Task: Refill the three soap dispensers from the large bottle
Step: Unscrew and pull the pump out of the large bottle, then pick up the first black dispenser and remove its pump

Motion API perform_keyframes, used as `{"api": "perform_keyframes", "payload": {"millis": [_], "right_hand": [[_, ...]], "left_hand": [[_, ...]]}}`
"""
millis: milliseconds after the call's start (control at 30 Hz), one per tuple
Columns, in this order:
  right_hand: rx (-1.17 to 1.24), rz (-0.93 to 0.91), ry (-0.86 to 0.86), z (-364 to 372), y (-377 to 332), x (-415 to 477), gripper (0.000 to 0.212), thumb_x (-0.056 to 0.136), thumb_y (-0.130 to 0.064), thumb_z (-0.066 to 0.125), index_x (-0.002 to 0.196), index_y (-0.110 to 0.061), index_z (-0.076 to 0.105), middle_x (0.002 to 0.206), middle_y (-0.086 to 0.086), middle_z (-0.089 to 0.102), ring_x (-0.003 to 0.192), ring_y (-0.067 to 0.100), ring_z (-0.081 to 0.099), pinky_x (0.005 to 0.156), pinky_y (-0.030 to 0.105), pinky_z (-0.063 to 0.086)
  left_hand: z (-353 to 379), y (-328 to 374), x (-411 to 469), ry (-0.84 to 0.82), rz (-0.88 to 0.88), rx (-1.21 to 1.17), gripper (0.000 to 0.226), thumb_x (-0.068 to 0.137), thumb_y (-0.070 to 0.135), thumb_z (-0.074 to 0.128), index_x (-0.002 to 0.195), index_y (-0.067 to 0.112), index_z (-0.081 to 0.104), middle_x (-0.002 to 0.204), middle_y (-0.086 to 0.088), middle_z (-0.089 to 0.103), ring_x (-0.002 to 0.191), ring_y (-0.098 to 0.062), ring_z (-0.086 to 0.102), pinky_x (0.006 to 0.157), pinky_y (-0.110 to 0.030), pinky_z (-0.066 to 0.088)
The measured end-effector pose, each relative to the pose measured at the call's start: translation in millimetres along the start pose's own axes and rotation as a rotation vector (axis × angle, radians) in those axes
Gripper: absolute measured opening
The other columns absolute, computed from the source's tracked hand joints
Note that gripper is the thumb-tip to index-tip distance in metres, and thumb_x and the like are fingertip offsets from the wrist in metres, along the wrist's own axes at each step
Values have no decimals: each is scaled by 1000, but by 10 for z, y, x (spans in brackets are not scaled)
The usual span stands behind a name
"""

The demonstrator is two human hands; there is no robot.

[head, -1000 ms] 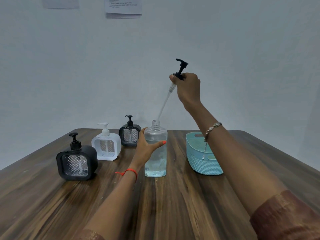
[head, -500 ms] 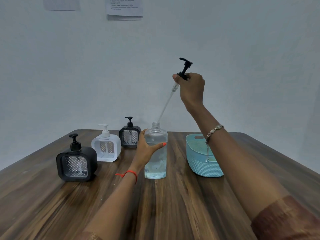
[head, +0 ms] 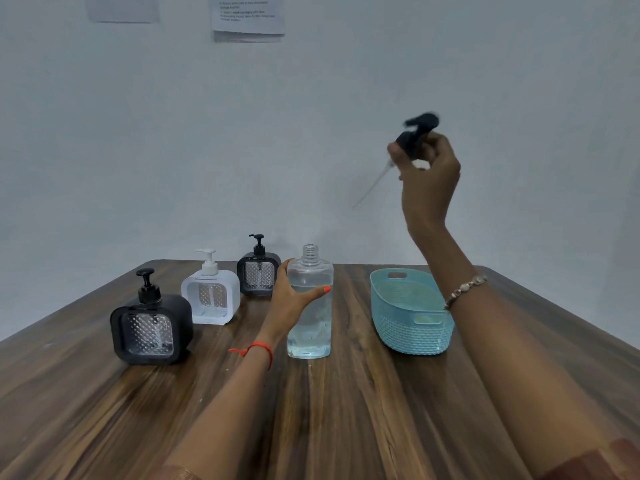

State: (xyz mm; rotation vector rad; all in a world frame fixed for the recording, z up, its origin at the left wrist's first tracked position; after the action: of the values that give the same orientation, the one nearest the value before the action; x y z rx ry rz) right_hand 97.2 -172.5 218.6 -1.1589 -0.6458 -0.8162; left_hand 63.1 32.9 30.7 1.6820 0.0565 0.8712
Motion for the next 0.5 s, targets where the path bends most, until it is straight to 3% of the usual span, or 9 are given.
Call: {"api": "perform_keyframes", "payload": {"millis": [100, 200, 333, 400, 500], "right_hand": [[-139, -123, -238, -26, 273, -312, 36, 73, -1, 74, 105, -5, 59, 103, 4, 66, 91, 13, 63, 69, 21, 55], [-342, -252, -544, -93, 696, -781, 37, 77, 9, 64, 111, -5, 58, 106, 12, 62, 94, 20, 62, 79, 33, 56], [-726, -414, -997, -280, 1241, -1440, 28, 89, 0, 54, 114, -13, 54, 104, 4, 56, 87, 15, 59, 78, 35, 54], [-844, -439, -1175, -367, 1410, -1662, 36, 90, -3, 53, 124, -15, 49, 121, 4, 54, 104, 18, 58, 85, 34, 54], [-931, -436, -1345, -415, 1465, -1789, 42, 93, -6, 49, 134, -12, 42, 142, 7, 42, 128, 21, 44, 95, 34, 49]], "left_hand": [[0, -5, 1, 4, 3, 1, 74, 68, 17, 82, 128, 16, 40, 117, 3, 54, 104, -8, 55, 79, -15, 47], [-3, -9, 4, 9, 1, -6, 75, 66, 18, 83, 128, 16, 41, 118, 3, 55, 105, -9, 56, 81, -15, 47], [-1, -19, 11, 21, 7, 4, 76, 66, 17, 83, 129, 15, 41, 117, 3, 55, 104, -7, 56, 83, -16, 47], [-4, -39, 24, 26, 8, 12, 78, 65, 19, 84, 130, 15, 41, 119, 3, 55, 107, -10, 56, 89, -22, 47], [2, -61, 35, 19, 6, 28, 81, 65, 22, 84, 132, 15, 39, 122, 1, 54, 110, -12, 54, 91, -23, 47]]}}
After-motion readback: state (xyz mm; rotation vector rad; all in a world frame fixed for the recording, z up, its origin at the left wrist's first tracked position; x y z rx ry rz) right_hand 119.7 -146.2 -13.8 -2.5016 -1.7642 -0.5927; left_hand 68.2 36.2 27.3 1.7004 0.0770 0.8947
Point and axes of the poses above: each hand's wrist, its own x-axis towards the middle knuckle, its own z-axis out of the palm, y = z × x, the point moved 4 cm from there along x, towards the middle knuckle
